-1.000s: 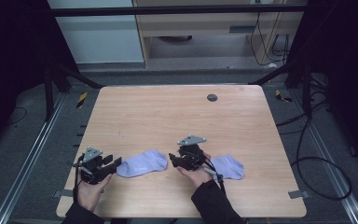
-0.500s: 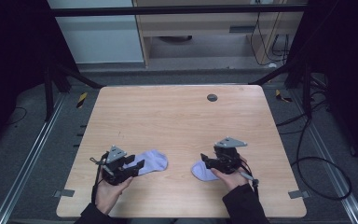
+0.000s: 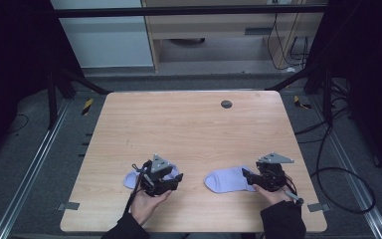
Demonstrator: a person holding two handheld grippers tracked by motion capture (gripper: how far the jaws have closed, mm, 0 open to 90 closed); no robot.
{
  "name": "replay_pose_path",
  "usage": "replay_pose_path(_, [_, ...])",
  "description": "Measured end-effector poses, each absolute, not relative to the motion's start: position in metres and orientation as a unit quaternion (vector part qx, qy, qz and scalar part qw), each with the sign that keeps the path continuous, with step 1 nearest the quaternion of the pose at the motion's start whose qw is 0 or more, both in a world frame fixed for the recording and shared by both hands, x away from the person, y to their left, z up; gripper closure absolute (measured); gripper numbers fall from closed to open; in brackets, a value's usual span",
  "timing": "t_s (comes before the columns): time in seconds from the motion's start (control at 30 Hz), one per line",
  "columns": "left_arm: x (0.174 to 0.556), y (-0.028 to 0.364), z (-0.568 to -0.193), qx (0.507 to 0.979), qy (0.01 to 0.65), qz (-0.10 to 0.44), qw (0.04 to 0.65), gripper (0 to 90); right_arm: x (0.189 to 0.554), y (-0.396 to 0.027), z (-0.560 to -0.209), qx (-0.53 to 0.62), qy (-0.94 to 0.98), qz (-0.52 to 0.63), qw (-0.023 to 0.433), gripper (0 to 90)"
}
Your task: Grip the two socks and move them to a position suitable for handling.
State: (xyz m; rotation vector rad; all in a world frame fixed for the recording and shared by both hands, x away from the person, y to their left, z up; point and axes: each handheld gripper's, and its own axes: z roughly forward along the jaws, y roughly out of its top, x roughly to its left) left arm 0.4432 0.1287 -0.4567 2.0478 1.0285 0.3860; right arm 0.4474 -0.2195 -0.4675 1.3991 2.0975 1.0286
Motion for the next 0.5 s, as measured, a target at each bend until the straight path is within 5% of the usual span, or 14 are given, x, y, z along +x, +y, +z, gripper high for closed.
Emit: replay_pose_path(0.5, [0.445,0.063,-0.473,0.849,0.368,0.135,0.354,56.5,0.450,-0.234,-0.483,0.510,0.770,0.330,0.196,51.5])
